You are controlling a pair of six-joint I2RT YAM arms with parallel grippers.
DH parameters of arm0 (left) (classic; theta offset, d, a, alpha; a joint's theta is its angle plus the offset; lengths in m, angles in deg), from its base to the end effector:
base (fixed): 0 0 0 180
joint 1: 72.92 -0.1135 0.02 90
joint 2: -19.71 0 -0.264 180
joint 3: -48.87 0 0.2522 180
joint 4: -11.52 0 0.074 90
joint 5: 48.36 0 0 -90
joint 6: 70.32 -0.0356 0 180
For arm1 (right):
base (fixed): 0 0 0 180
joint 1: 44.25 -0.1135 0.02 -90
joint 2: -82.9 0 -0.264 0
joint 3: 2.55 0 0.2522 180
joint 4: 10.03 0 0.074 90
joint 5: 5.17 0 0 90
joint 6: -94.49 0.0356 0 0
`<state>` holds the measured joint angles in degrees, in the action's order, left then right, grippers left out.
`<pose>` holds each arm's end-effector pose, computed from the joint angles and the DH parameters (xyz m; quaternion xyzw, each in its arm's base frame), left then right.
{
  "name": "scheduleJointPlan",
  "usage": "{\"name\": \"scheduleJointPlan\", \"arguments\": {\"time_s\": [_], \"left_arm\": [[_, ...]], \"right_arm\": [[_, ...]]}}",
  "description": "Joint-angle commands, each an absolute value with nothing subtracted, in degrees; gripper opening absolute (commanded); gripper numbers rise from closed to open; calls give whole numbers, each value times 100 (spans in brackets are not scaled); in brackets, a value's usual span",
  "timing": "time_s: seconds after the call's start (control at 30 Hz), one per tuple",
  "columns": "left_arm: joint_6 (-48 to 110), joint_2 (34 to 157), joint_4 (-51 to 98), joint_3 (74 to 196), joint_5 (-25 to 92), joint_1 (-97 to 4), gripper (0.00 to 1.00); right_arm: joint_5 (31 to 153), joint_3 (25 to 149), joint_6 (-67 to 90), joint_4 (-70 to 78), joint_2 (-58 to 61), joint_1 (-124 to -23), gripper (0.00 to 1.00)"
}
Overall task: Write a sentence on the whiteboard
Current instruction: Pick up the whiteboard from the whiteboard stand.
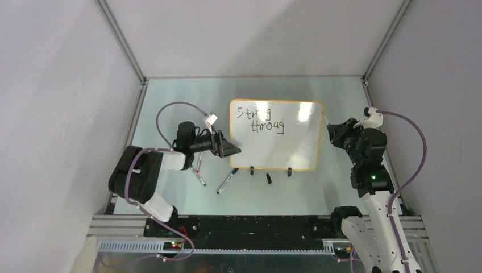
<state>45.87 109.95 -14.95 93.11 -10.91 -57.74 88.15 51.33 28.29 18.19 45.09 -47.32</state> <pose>0.2690 -0.1023 0.1641 0.1840 0.7535 -0.5210 0.3563 0.1605 0.0107 0.3221 0.1220 0.7682 0.1678 0.6056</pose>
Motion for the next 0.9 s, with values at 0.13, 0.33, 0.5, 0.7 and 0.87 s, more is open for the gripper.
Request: {"name": "scheduleJointPlan", "arguments": {"time_s": [0.13,0.33,0.5,0.7,0.87], "left_arm": [[5880,11970,-3377,9410,-2025,-5937,95],[7859,13053,-6225,9278,-2463,-5941,88],[7893,12899,-6238,9220,-2499,-5904,82],[7941,13079,-6246,9012,-2481,-5913,67],[8060,13140,-6244,9117,-2518,-5918,65]], "right_arm": [[8748,5120,2827,1543,4549,-4758,0],[8834,5073,2861,1487,4535,-4764,0],[8865,5067,2873,1477,4515,-4765,0],[8888,5032,2879,1414,4477,-4773,0],[8881,5031,2882,1433,4488,-4809,0]]}}
